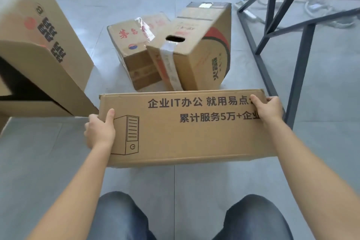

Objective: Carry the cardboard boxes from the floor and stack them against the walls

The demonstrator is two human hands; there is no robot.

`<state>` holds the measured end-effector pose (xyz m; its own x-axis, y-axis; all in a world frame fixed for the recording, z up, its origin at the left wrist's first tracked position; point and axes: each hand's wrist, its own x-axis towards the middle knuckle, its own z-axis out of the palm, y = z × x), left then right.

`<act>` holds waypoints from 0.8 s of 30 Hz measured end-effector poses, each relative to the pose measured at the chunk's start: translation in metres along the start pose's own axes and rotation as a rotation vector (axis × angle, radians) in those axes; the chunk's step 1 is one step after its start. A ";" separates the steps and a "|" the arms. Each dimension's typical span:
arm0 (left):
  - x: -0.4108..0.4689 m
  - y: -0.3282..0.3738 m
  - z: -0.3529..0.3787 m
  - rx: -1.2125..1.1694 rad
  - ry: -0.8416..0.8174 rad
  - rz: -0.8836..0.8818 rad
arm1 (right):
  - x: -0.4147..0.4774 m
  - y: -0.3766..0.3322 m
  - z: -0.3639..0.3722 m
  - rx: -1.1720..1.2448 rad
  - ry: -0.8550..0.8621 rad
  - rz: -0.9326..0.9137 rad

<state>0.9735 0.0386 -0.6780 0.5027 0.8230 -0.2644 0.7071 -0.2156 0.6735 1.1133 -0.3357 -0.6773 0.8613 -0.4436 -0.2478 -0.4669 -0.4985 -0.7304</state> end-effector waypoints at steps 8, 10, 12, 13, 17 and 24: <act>-0.068 0.041 -0.099 -0.196 -0.208 -0.152 | -0.089 0.004 -0.096 0.236 -0.247 0.369; -0.086 0.067 -0.133 -0.209 -0.240 -0.156 | -0.113 -0.019 -0.130 0.194 -0.270 0.353; -0.106 0.090 -0.164 -0.208 -0.274 -0.161 | -0.136 -0.048 -0.167 0.204 -0.279 0.331; -0.116 0.100 -0.181 -0.196 -0.292 -0.168 | -0.147 -0.062 -0.186 0.198 -0.276 0.326; -0.156 0.133 -0.244 -0.158 -0.367 -0.213 | -0.195 -0.109 -0.265 0.209 -0.258 0.320; -0.208 0.186 -0.318 -0.177 -0.496 -0.086 | -0.281 -0.133 -0.370 0.346 -0.081 0.396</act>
<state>0.8418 -0.0056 -0.2779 0.6515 0.4772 -0.5897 0.6830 -0.0307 0.7297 0.8596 -0.4202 -0.2750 0.6513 -0.4823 -0.5859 -0.6782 -0.0236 -0.7345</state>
